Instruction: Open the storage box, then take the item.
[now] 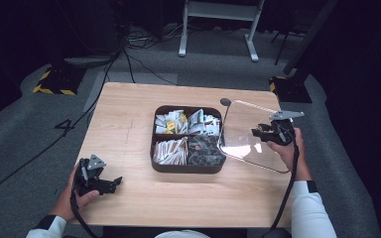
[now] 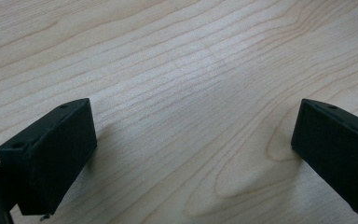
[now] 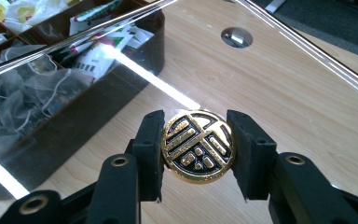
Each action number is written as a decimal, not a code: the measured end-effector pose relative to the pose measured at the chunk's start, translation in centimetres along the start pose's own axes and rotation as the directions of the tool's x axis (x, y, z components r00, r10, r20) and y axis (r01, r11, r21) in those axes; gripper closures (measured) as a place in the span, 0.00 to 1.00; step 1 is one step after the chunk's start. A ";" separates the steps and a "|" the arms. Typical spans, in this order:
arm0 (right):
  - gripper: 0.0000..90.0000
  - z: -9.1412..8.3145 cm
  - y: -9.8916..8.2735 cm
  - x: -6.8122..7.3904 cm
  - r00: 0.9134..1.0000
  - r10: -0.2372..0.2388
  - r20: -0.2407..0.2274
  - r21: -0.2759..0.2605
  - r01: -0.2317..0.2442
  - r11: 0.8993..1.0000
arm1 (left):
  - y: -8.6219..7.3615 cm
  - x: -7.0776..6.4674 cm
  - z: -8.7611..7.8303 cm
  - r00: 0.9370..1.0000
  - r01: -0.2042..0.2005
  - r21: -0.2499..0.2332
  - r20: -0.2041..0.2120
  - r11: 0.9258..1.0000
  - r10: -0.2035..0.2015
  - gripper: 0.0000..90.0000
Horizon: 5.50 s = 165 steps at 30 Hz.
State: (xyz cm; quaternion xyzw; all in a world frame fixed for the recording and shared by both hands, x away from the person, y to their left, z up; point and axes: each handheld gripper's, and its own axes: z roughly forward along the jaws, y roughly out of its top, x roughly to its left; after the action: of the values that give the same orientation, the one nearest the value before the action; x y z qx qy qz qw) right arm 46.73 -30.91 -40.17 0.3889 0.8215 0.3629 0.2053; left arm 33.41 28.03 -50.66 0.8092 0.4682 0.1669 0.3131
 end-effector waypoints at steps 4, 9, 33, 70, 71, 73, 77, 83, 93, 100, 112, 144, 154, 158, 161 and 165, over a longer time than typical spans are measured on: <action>0.66 -0.2 -0.7 -0.6 1.000 0.013 0.009 0.008 -0.013 1.000 | 0.0 0.0 0.0 1.000 0.000 0.000 0.001 1.000 0.000 0.00; 0.66 -0.2 -1.2 -0.9 1.000 0.017 0.014 0.018 -0.017 1.000 | 0.0 0.0 0.0 1.000 0.001 0.001 0.001 1.000 -0.001 0.00; 0.66 0.4 -4.2 -2.8 0.998 0.051 0.022 0.080 -0.053 0.995 | 0.0 0.0 0.0 1.000 0.001 0.001 0.001 1.000 -0.001 0.00; 0.65 4.8 -6.3 -2.5 1.000 0.019 0.004 0.179 -0.020 0.984 | 0.0 0.0 0.0 1.000 0.001 0.000 0.001 1.000 -0.001 0.00; 0.65 4.8 -6.4 -2.5 1.000 0.022 0.000 0.178 -0.021 0.984 | 0.0 0.0 0.0 1.000 0.001 0.000 0.001 1.000 -0.001 0.00; 0.63 4.8 -6.4 -2.6 1.000 0.028 -0.008 0.174 -0.026 0.984 | 0.0 0.0 0.0 1.000 0.001 0.001 0.001 1.000 -0.001 0.00; 0.56 4.5 -6.3 -2.7 0.999 0.050 -0.021 0.148 -0.046 0.988 | 0.0 0.0 0.0 1.000 0.001 0.001 0.001 1.000 -0.001 0.00; 0.36 4.5 -6.0 -2.7 0.997 0.068 -0.022 0.141 -0.065 0.988 | 0.0 0.0 0.0 1.000 0.001 0.000 0.001 1.000 -0.001 0.00; 0.20 3.9 -5.8 -2.6 0.996 0.093 -0.002 0.089 -0.093 0.992 | 0.1 0.1 0.1 1.000 -0.001 -0.002 0.004 1.000 0.001 0.00; 0.21 2.9 -5.3 -2.3 0.996 0.093 -0.007 0.042 -0.092 0.995 | 0.1 0.1 0.1 1.000 -0.007 0.002 0.008 1.000 0.007 0.00; 0.25 1.6 -3.8 -1.0 0.997 0.081 -0.013 -0.037 -0.081 0.996 | 0.1 0.1 0.1 1.000 -0.007 0.002 0.008 1.000 0.007 0.00; 0.27 6.0 5.4 6.3 0.991 -0.083 -0.104 -0.070 0.076 0.995 | 0.2 0.2 0.1 1.000 -0.009 0.001 0.011 1.000 0.009 0.00; 0.28 8.4 7.3 8.3 0.986 -0.108 -0.125 -0.061 0.101 0.993 | 0.2 0.2 0.1 1.000 -0.010 0.001 0.011 1.000 0.010 0.00; 0.28 9.5 8.0 8.8 0.985 -0.113 -0.132 -0.045 0.108 0.993 | 0.2 0.1 0.1 1.000 -0.008 0.003 0.012 1.000 0.008 0.00; 0.30 9.8 8.2 9.0 0.986 -0.120 -0.114 -0.043 0.116 0.992 | 0.1 0.1 0.1 1.000 -0.008 0.001 0.008 1.000 0.008 0.00; 0.29 10.7 8.6 9.3 0.985 -0.121 -0.125 -0.035 0.118 0.992 | 0.1 0.1 0.1 1.000 -0.008 0.002 0.008 1.000 0.008 0.00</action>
State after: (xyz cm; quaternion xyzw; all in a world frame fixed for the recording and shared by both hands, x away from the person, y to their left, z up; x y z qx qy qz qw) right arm 51.80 -15.19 -41.16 0.3123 0.8496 0.3853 0.1795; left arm 33.61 28.05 -50.64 0.8122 0.4639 0.1642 0.3133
